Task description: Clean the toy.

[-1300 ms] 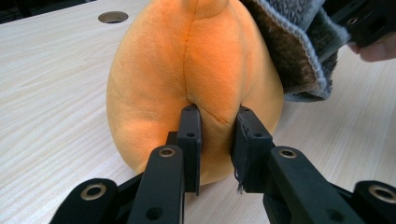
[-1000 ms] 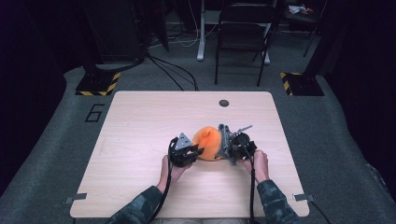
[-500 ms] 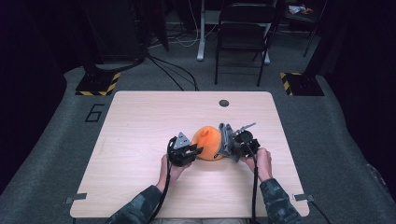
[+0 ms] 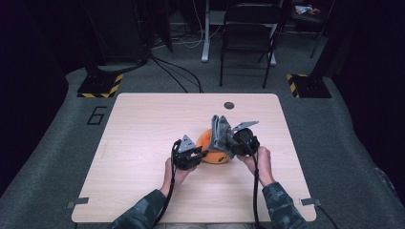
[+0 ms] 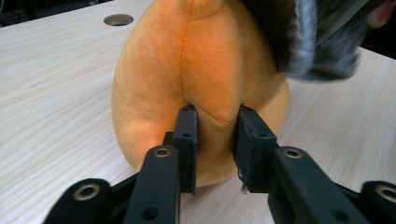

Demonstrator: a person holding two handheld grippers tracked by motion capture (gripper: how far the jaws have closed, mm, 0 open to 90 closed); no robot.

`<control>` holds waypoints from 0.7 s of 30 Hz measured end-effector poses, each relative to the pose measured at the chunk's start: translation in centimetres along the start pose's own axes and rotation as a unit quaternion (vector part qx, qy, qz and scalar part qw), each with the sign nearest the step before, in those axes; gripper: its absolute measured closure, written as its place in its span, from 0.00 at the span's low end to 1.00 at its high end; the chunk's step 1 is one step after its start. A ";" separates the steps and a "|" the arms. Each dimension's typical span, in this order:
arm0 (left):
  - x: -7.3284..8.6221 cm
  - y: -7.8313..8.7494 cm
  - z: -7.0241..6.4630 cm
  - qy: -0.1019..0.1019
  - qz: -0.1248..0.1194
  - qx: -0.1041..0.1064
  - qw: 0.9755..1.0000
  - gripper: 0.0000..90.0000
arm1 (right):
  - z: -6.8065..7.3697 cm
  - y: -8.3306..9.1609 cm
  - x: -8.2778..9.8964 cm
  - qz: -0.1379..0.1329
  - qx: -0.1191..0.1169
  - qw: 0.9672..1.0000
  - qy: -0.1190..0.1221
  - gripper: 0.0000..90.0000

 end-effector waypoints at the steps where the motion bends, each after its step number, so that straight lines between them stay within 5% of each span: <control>1: 0.0 0.0 0.1 -0.004 0.000 -0.004 1.000 0.75 | -0.2 -0.4 0.2 0.000 -0.001 1.000 -0.006 0.84; 6: 0.2 0.3 0.3 -0.028 0.007 -0.032 0.999 0.50 | -1.2 -1.1 0.9 -0.004 -0.002 1.000 -0.020 0.84; 9: 0.7 -0.2 0.3 -0.058 0.013 -0.058 0.997 0.49 | -1.4 -1.3 1.2 -0.001 -0.008 1.000 -0.030 0.84; 15: 0.6 -0.5 0.4 -0.051 -0.001 -0.056 0.997 0.84 | -1.4 -1.3 1.3 0.001 -0.006 1.000 -0.029 0.84; 21: -0.6 0.2 0.3 -0.037 0.003 -0.038 0.999 0.91 | -1.6 -0.4 0.8 -0.010 -0.001 0.999 -0.034 0.84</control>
Point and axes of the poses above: each handheld gripper's, and its own axes: y roughly backward along the jaws, x roughly out of its underside, z roughly to its left, the point moved 9 cm from there along -y, roughly forward along the jaws, and after that the axes turned 12 degrees about -x, right-handed, at the moved point
